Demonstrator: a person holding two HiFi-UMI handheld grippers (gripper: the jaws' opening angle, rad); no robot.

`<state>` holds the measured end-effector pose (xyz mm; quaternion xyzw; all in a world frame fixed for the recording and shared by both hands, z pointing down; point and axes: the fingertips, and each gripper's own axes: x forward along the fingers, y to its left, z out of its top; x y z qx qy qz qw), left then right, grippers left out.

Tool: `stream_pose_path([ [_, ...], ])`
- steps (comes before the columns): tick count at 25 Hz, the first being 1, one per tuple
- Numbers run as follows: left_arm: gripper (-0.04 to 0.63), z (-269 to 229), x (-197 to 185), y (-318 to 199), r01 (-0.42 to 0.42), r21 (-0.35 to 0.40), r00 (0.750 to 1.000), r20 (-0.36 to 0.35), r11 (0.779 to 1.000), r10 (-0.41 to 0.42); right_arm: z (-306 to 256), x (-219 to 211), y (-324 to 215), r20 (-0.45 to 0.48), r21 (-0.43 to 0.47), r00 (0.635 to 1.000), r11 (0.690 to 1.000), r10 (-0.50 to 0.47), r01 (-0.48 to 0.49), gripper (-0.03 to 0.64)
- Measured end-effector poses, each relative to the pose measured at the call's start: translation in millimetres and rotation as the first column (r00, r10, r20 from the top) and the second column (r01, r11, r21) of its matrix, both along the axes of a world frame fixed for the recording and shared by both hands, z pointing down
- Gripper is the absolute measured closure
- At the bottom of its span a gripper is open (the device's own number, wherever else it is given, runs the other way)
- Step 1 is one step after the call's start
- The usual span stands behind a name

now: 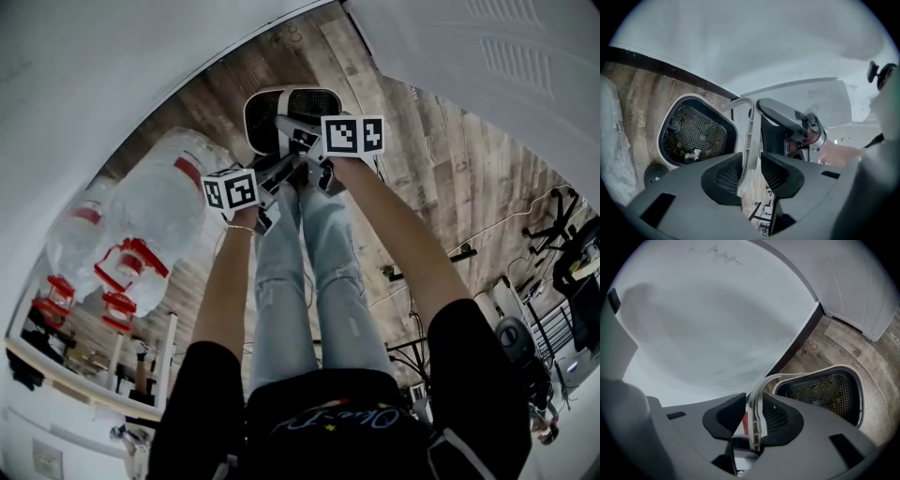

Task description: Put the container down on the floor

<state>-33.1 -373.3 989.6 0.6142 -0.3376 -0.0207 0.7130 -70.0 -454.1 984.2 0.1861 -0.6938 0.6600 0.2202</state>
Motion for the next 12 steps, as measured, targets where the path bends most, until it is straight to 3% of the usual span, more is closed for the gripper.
stream_pose_path([
  [3, 0.488, -1, -3, -1, 0.001, 0.019, 0.999, 0.034, 1.000, -0.002, -3, 4, -1, 0.005, -0.006, 1.000, 1.000, 0.012, -0.012, 0.491],
  [6, 0.483, 3, -13, 3, -0.004, 0.030, 0.994, 0.106, 1.000, 0.000, -6, 10, -5, 0.016, -0.004, 0.998, 0.998, 0.058, -0.058, 0.491],
  [12, 0.466, 12, -35, 8, 0.039, 0.017, 0.985, 0.169, 0.999, -0.041, -5, 19, 1, 0.006, -0.002, 0.997, 0.997, 0.073, -0.073, 0.491],
])
